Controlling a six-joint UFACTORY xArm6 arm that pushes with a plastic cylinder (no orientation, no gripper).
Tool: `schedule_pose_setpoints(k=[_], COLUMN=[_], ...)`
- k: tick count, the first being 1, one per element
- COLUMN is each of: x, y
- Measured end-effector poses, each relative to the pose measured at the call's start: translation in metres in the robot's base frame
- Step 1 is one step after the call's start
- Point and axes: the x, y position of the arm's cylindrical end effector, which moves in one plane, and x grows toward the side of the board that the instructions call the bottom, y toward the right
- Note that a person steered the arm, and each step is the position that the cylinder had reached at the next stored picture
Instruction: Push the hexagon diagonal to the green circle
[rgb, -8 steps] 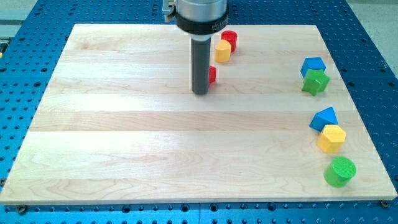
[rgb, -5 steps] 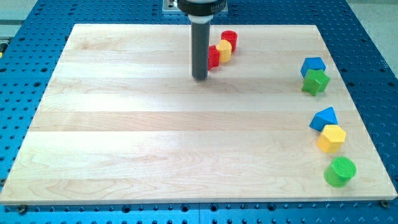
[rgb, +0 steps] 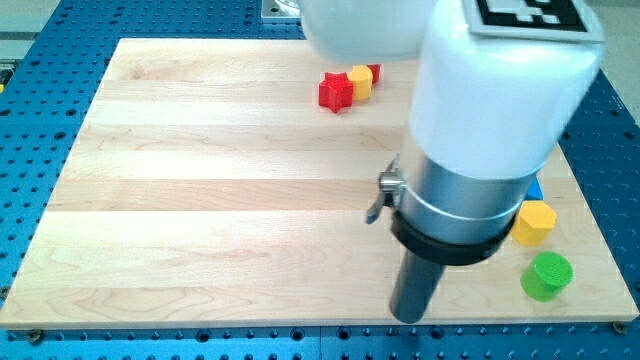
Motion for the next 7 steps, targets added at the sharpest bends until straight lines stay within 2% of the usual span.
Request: schedule_pose_setpoints(k=[3,6,7], x=[0.0,-0.007,-0.048], y=[0.072,0.207,0.197])
